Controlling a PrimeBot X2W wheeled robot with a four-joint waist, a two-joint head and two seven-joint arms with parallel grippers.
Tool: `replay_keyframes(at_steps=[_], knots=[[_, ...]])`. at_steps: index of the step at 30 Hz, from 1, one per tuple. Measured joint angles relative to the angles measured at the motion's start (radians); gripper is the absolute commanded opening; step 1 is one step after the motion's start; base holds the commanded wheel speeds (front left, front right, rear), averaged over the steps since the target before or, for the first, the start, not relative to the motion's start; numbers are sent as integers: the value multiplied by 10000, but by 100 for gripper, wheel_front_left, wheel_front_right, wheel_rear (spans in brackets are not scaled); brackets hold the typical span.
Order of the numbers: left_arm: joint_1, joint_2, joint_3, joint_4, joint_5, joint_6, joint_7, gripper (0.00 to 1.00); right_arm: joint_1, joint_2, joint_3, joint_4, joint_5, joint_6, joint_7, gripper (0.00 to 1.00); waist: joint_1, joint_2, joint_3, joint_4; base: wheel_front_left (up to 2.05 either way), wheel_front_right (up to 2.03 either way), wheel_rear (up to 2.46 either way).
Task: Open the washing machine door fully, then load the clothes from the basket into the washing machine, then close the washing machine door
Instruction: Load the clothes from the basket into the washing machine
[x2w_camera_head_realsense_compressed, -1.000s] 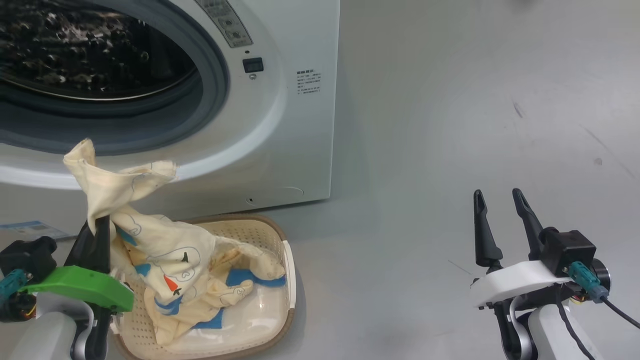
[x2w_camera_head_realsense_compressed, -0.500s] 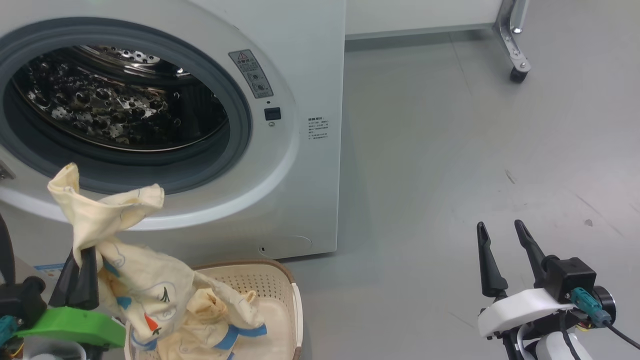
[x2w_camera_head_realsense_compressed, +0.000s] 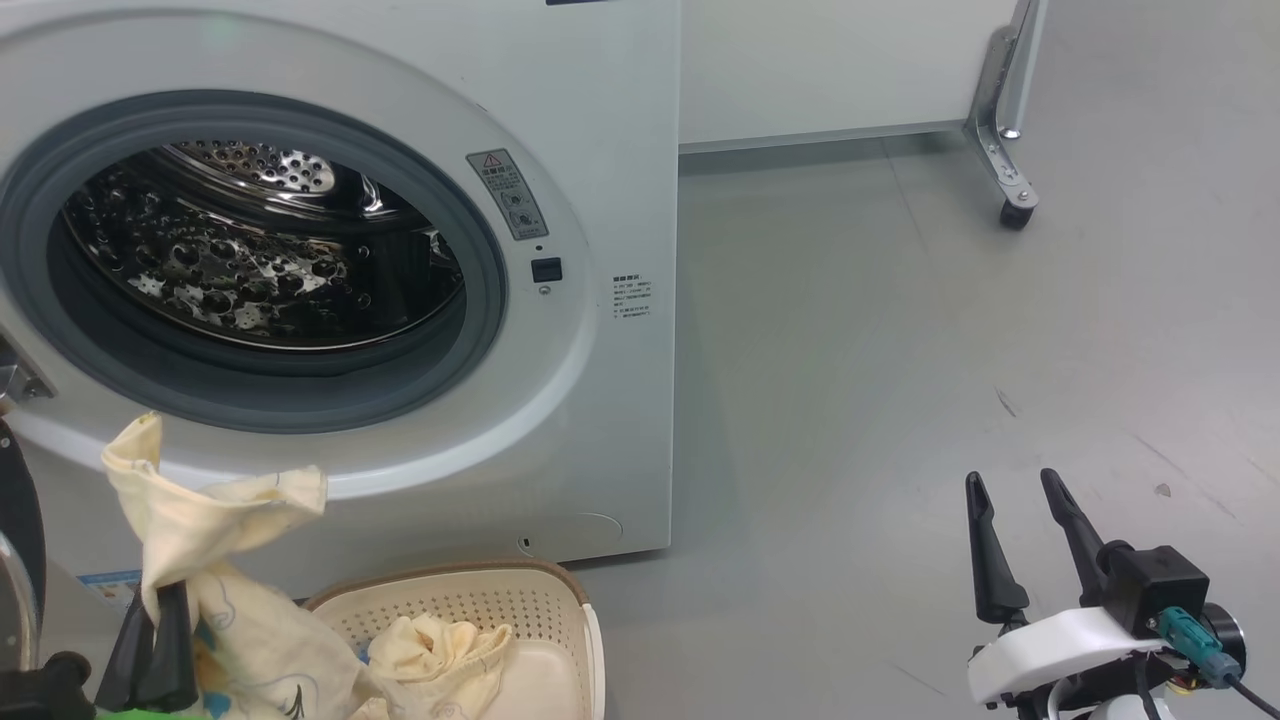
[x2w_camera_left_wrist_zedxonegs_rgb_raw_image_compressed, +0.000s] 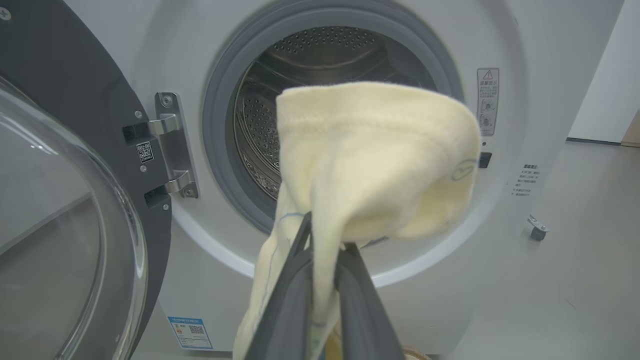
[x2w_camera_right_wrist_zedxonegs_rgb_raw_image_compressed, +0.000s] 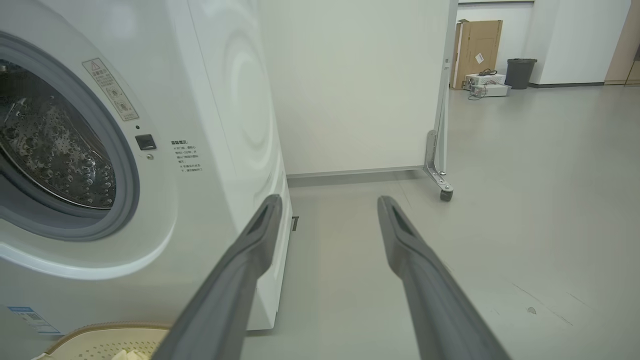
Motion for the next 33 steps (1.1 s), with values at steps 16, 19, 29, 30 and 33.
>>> replay_keyframes(at_steps=[16, 19, 29, 30, 33], knots=[[520, -405, 58, -497, 100, -242, -2, 0, 193, 29, 125, -568, 69, 0, 186, 100, 0, 0, 433, -180, 0, 0, 0], [361, -466, 142, -499, 86, -336, -2, 0, 192, 67, 167, -721, 67, -2, 198, 100, 0, 0, 717, -236, 0, 0, 0], [-1671, -265, 345, -362, 21, -767, -2, 0, 55, 290, 405, -1118, 12, -15, 284, 100, 1, 0, 1923, -455, 0, 0, 0], [-1906, -213, 349, -326, 21, -805, 0, 0, 27, 309, 437, -1137, -10, -17, 284, 100, 1, 0, 2056, -481, 0, 0, 0], [-2612, -8, 449, -196, 6, -888, 21, 0, -125, 351, 552, -1206, -40, -50, 284, 100, 2, 0, 2467, -565, 0, 0, 0]])
